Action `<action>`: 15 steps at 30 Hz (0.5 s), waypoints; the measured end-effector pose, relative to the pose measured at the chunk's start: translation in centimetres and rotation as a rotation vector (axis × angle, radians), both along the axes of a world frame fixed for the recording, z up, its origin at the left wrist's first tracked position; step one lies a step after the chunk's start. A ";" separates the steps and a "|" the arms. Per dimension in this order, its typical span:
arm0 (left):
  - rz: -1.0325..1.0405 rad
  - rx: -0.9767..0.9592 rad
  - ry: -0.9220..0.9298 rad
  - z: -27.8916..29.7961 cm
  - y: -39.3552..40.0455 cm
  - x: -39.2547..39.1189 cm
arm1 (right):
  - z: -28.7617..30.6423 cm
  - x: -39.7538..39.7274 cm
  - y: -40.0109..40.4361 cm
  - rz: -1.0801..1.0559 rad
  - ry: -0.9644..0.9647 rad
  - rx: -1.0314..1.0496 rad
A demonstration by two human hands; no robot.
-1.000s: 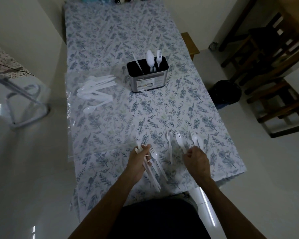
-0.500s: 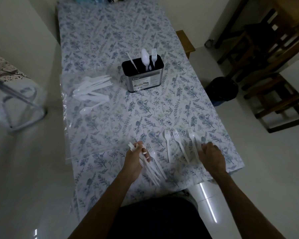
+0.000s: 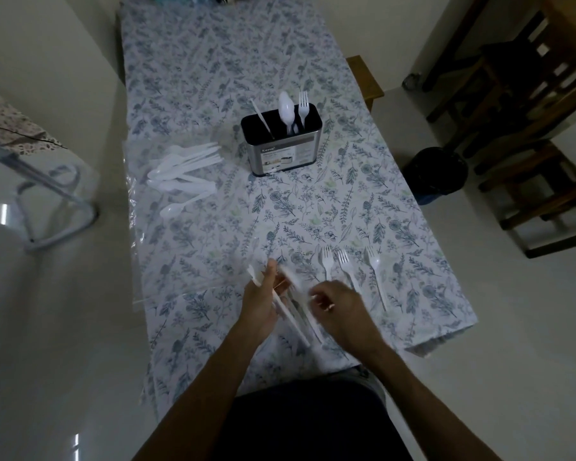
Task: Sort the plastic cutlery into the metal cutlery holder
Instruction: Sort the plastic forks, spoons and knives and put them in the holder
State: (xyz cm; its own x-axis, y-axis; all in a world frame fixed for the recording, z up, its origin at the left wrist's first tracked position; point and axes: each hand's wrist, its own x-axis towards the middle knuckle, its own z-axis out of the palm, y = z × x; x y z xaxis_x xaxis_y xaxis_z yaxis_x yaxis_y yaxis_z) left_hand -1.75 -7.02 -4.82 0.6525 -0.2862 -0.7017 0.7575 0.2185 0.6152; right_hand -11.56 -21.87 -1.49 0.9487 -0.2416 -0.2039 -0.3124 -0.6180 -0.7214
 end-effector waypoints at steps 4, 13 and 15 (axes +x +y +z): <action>0.026 -0.002 -0.006 1.2 -0.8 0.4 | 0.6 1.9 3.3 0.039 -0.105 0.013; 0.448 -0.107 0.058 2.7 -1.7 4.4 | 1.1 4.1 3.2 -0.845 0.089 1.055; 0.391 -0.110 0.055 3.9 -3.4 3.5 | 1.5 4.9 4.1 -0.812 0.087 1.157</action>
State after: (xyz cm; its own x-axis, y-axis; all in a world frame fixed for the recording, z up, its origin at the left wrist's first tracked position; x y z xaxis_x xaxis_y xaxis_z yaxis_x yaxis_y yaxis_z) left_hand 1.72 -10.43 -0.93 0.6892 -0.0990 -0.7178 0.6353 0.5588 0.5330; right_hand -6.69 -17.78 0.01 0.6028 -0.3646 -0.7098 -0.3589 0.6705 -0.6493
